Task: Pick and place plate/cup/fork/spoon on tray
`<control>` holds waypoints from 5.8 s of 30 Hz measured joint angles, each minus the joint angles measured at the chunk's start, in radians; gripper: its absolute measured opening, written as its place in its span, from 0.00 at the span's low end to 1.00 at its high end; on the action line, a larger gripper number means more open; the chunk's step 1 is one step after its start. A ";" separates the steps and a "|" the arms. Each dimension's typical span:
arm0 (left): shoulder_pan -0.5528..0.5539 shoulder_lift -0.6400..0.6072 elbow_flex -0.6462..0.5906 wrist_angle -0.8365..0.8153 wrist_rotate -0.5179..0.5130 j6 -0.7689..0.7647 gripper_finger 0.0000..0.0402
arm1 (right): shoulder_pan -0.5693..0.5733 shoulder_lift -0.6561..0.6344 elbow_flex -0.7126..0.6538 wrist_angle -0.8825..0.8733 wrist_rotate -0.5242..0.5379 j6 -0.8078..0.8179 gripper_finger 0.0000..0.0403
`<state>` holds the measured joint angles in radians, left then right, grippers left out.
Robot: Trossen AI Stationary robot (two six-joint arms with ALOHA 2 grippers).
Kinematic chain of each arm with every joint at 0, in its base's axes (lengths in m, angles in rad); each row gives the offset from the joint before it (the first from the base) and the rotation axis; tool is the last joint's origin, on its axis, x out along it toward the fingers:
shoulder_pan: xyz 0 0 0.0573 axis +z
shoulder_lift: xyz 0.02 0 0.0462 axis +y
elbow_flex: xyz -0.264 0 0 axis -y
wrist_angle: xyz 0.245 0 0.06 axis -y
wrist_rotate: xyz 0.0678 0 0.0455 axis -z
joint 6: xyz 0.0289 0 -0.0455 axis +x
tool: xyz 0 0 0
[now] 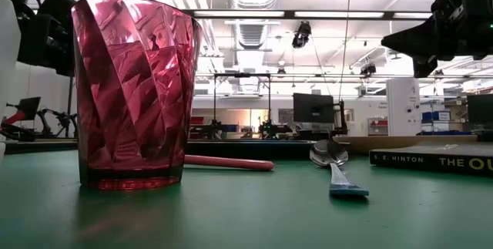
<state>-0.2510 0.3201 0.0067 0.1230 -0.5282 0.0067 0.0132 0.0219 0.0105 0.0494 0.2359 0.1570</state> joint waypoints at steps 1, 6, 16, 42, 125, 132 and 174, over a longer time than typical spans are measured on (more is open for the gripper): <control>0.000 0.000 0.000 0.000 0.000 0.000 0.04 | 0.000 0.000 0.000 0.000 0.000 0.000 0.02; 0.000 0.000 0.000 0.001 0.000 0.051 0.04 | 0.000 0.000 0.000 0.000 0.000 0.000 0.02; 0.000 0.000 0.000 0.230 0.000 -0.112 0.04 | 0.000 0.000 0.000 0.234 0.003 0.137 0.02; 0.005 0.033 0.059 0.589 -0.122 0.268 0.04 | 0.000 0.212 0.014 0.530 0.081 0.141 0.02; 0.008 -0.017 0.134 0.602 -0.296 0.611 0.04 | 0.170 1.769 1.584 -0.245 -0.320 0.080 0.46; 0.008 -0.017 0.135 0.603 -0.295 0.612 0.04 | 0.193 1.863 1.749 -0.387 -0.322 0.065 0.45; 0.009 -0.022 0.134 0.602 -0.296 0.611 0.04 | 0.197 2.293 2.340 -1.026 -0.423 0.008 0.45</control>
<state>-0.2424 0.2977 0.1402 0.7250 -0.8238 0.6178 0.2098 2.3154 2.3508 -0.9765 -0.1869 0.1646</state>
